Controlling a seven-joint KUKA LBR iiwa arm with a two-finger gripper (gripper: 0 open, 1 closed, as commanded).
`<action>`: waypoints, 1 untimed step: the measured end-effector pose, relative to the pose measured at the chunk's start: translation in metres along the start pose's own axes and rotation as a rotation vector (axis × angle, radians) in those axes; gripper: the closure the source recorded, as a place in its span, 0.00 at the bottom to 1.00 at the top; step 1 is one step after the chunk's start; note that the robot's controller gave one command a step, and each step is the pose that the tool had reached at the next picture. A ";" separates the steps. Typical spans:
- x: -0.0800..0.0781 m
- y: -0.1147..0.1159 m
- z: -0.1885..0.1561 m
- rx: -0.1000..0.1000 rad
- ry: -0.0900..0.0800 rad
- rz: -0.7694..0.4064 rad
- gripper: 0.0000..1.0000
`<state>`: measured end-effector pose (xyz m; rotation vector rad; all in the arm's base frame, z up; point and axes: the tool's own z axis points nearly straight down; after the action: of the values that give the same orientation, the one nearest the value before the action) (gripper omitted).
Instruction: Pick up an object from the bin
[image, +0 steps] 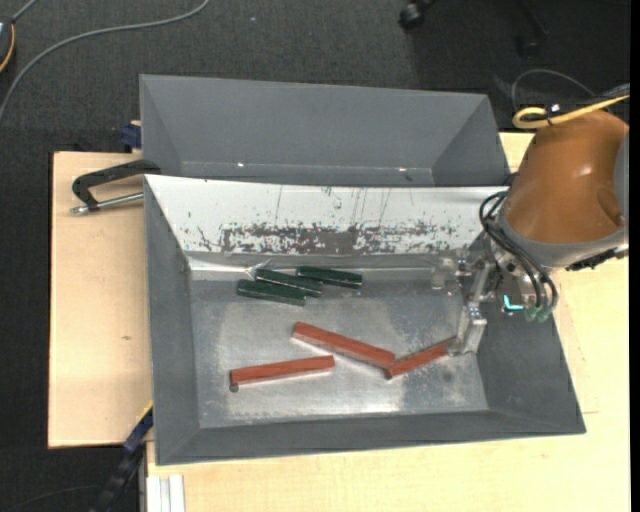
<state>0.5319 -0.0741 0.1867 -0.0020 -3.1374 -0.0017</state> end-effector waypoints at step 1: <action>0.031 -0.001 0.120 -0.002 0.004 0.155 0.00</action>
Offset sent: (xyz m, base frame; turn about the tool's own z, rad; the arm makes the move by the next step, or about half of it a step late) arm -0.0293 -0.0017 -0.1167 0.1539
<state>0.5006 -0.0746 0.0667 -0.2439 -3.1238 -0.0036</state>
